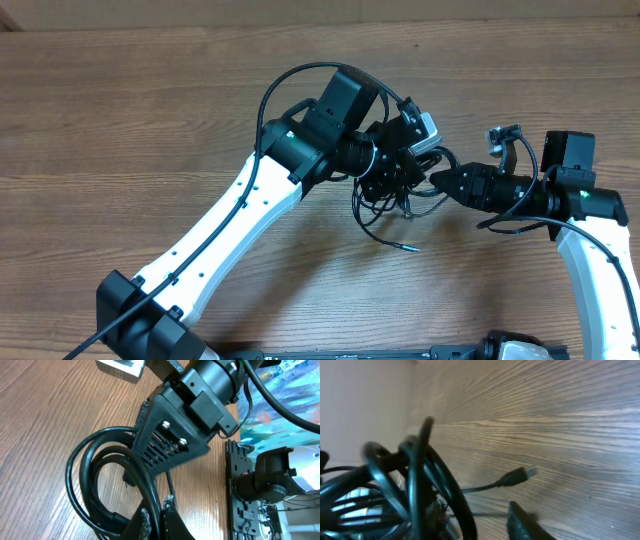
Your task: Untangle cables
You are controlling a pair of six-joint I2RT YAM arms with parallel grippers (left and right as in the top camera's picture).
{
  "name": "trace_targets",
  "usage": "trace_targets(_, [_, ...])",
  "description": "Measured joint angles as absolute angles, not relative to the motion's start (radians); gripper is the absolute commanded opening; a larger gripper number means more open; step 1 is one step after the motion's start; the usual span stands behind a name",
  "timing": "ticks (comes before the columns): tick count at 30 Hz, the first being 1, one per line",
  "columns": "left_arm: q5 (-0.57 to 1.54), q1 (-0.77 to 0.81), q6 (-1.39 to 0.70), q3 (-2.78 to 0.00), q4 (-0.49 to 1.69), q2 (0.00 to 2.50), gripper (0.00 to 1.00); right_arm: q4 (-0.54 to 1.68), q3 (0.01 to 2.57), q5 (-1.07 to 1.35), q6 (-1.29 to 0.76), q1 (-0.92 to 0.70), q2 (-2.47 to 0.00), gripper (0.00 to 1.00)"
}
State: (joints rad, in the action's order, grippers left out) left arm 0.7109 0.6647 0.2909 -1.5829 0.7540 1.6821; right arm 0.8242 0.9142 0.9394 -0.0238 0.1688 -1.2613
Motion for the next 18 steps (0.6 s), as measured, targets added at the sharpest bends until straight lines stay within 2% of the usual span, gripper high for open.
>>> trace_targets(7, [0.709, 0.663, 0.290, -1.583, 0.750, 1.678, 0.04, 0.823, 0.914, 0.996, -0.025, 0.169, -1.261, 0.45])
trace_targets(9, [0.746, 0.662, 0.290, -1.583, 0.744, 1.678, 0.04, 0.822, 0.914, 0.995, -0.026, 0.168, -1.261, 0.38])
trace_targets(11, [0.798, 0.660, 0.290, -1.583, 0.739, 1.678, 0.04, 0.818, 0.914, 0.986, -0.024, 0.169, -1.261, 0.23])
trace_targets(15, [0.890, 0.659, 0.290, -1.583, 0.739, 1.678, 0.04, 0.812, 0.914, 0.947, -0.035, 0.168, -1.261, 0.07])
trace_targets(18, [0.921, 0.659, 0.290, -1.583, 0.740, 1.678, 0.04, 0.805, 0.914, 0.918, -0.062, 0.167, -1.261, 0.04])
